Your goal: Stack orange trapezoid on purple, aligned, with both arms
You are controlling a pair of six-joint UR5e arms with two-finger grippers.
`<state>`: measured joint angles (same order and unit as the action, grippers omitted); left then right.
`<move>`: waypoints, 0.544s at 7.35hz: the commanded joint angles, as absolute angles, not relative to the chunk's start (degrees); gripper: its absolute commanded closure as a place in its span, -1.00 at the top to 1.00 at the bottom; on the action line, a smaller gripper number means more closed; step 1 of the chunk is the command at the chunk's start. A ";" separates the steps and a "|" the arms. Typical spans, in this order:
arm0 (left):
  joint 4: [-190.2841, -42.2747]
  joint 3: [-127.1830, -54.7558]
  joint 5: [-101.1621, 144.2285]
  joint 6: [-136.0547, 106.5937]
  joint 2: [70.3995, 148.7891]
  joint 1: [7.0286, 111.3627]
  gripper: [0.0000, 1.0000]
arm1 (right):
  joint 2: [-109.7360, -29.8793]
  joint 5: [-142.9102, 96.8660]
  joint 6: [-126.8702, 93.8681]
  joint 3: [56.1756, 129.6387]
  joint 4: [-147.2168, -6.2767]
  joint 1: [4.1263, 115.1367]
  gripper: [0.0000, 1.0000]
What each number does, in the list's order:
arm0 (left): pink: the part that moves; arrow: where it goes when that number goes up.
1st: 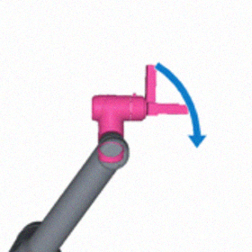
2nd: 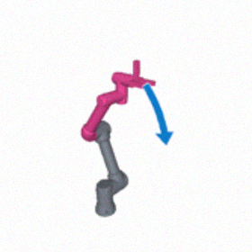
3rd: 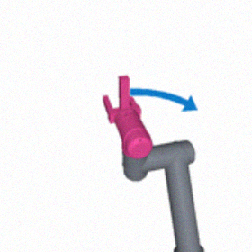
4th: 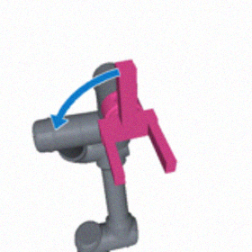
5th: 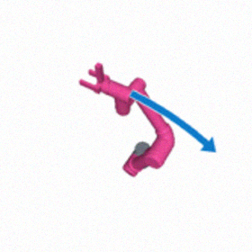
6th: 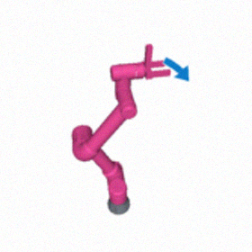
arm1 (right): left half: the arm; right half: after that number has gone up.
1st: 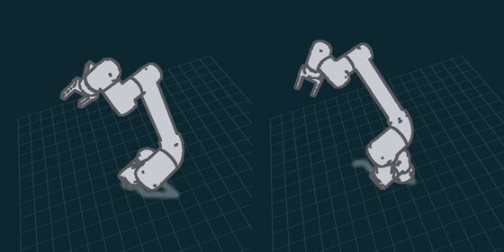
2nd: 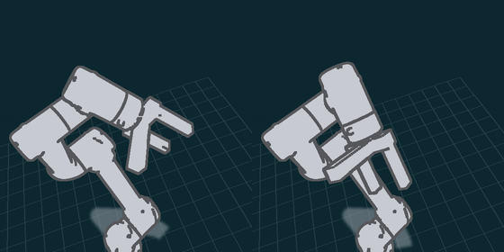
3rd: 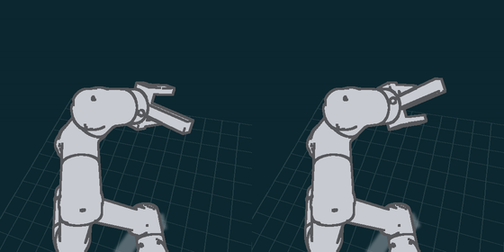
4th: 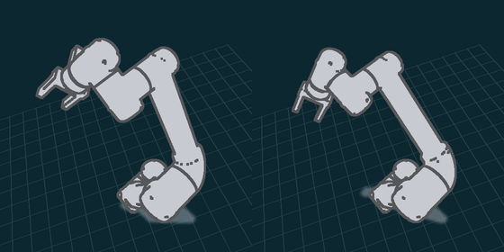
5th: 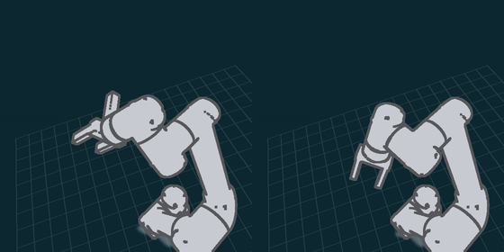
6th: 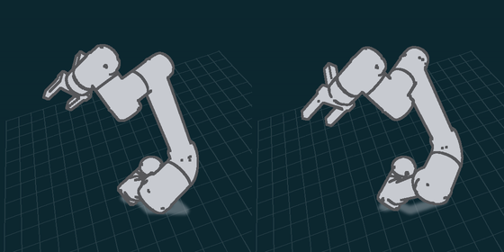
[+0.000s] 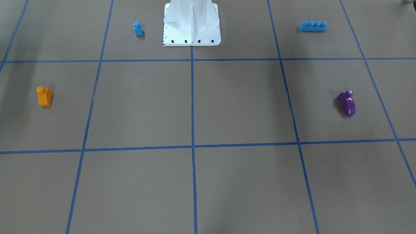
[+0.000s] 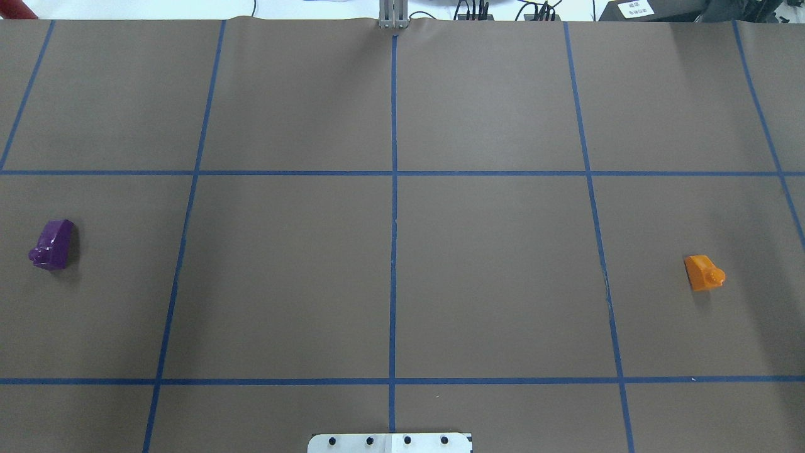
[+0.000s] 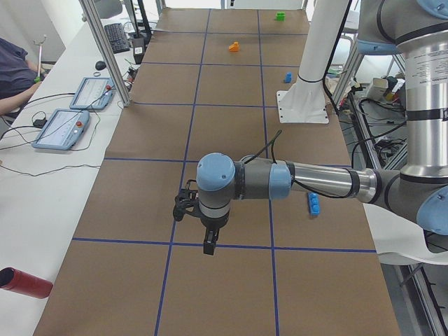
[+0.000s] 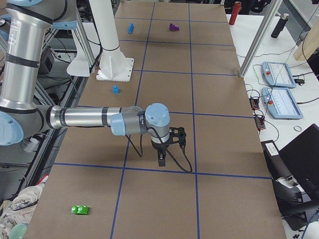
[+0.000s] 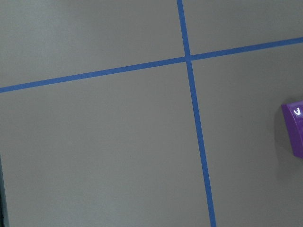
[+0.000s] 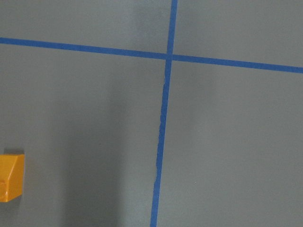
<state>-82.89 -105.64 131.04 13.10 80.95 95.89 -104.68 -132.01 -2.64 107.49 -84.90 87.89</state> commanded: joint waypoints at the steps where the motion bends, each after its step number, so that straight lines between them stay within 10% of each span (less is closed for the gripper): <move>1: -83.49 -105.64 131.13 13.62 80.08 95.80 1.00 | -104.68 -132.01 -2.64 107.58 -84.90 87.89 1.00; 4: -83.76 -108.28 131.13 13.54 80.59 95.80 1.00 | -104.50 -132.71 -2.72 109.32 -84.99 87.89 1.00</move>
<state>-83.49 -107.48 131.09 13.59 80.22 95.83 -104.58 -132.22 -2.69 108.18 -84.92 87.89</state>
